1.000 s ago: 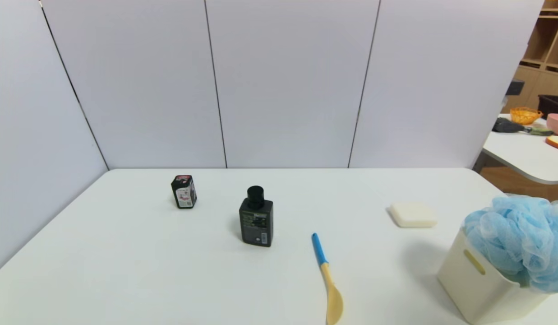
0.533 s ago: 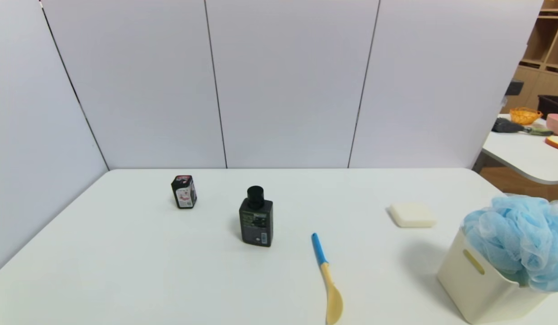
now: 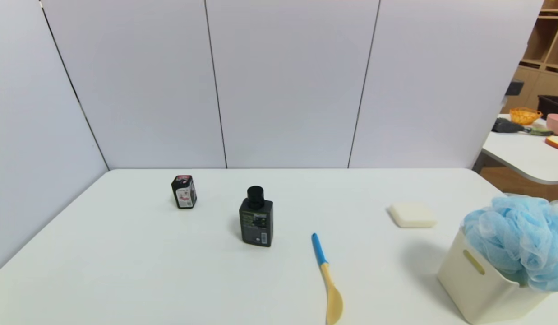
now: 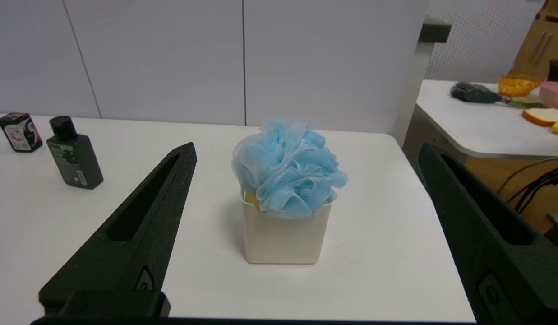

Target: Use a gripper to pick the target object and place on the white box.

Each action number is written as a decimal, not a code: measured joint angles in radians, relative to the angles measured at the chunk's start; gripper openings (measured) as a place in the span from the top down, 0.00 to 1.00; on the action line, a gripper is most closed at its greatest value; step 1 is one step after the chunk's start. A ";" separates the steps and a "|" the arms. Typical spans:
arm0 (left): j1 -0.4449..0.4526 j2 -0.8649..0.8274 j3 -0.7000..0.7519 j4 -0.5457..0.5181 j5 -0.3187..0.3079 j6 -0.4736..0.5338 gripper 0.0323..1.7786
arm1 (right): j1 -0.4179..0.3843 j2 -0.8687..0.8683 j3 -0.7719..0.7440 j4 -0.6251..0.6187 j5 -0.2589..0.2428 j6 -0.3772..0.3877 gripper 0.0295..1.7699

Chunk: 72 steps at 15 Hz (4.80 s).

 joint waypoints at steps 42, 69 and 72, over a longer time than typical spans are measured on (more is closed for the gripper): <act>0.000 0.000 0.000 0.000 0.000 0.000 0.05 | -0.005 -0.233 0.936 -0.591 0.014 0.026 0.04; 0.000 0.000 0.000 0.000 0.000 0.000 0.05 | -0.004 -0.233 0.936 -0.594 -0.017 0.066 0.04; -0.001 0.000 0.000 0.000 0.000 0.000 0.05 | -0.004 -0.233 0.936 -0.594 -0.017 0.066 0.04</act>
